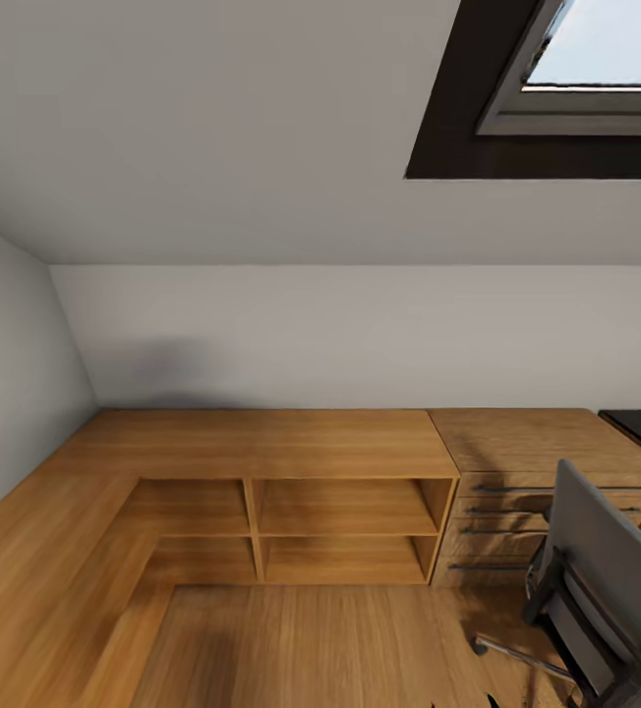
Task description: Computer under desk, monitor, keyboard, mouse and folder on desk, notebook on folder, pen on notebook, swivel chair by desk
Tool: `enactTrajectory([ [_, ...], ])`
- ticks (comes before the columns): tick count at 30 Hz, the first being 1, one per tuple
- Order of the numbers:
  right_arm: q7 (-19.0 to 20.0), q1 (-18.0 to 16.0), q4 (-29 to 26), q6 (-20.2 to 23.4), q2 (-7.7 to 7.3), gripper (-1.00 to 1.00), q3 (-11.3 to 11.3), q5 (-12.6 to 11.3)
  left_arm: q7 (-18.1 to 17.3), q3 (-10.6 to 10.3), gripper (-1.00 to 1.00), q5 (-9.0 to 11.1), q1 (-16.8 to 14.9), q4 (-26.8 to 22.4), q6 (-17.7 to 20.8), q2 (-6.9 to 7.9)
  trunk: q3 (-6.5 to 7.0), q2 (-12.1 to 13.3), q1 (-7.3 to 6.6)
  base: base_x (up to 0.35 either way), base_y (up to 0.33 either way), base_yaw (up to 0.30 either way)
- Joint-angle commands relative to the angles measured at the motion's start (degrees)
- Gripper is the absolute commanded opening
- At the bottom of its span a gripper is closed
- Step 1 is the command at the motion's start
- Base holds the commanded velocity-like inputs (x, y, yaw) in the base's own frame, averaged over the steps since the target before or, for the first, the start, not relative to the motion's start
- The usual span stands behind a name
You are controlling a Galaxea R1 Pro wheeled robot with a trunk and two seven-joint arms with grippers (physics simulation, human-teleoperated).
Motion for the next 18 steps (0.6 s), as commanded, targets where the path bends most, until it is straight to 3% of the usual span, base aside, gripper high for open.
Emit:
enactTrajectory([
  [1,-0.29,-0.05,-0.03,-0.03,0.00,1.00,0.49,-0.28,-0.55,-0.06,1.00,0.66,-0.03,-0.01,-0.07,0.01,-0.20,-0.13,0.03,0.000,0.000,-0.174],
  [18,-0.09,-0.05,-0.10,0.02,0.00,1.00,0.49,-0.43,-0.27,0.36,1.00,0.99,-0.03,-0.09,0.85,0.10,-1.57,-0.13,0.03,0.000,0.000,-0.127],
])
